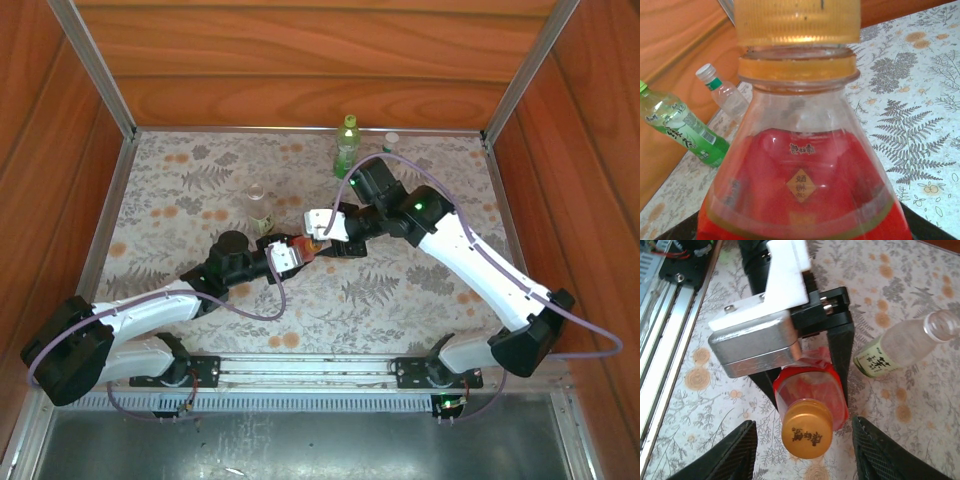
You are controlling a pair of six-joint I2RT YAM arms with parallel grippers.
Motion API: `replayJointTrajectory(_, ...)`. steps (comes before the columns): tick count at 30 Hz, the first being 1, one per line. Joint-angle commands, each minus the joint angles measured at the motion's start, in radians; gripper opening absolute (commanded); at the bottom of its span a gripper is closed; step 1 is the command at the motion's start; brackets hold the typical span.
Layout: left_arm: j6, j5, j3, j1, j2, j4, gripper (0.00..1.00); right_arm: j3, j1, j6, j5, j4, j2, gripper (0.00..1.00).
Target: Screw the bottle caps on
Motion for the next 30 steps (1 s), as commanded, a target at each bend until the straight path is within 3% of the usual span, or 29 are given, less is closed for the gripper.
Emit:
replayJointTrajectory(1,0.005,0.031,-0.005,-0.005,-0.018,0.022,0.56,0.015,0.001,-0.084,-0.022,-0.066,0.020,0.51)
replayJointTrajectory(19,-0.008,0.030,0.004,-0.004,-0.014,0.023,0.56,-0.031,0.001,0.004,0.049,0.040,0.045,0.25)
replayJointTrajectory(21,-0.008,0.024,0.008,-0.004,-0.015,0.022,0.56,-0.044,0.001,0.112,0.067,0.084,0.038,0.12)
replayJointTrajectory(24,-0.004,0.009,0.015,-0.005,-0.015,0.022,0.56,-0.052,-0.001,0.306,0.063,0.128,0.032,0.07)
replayJointTrajectory(30,-0.001,-0.006,0.035,-0.005,-0.005,0.022,0.56,-0.136,0.001,1.144,0.216,0.298,-0.006,0.00)
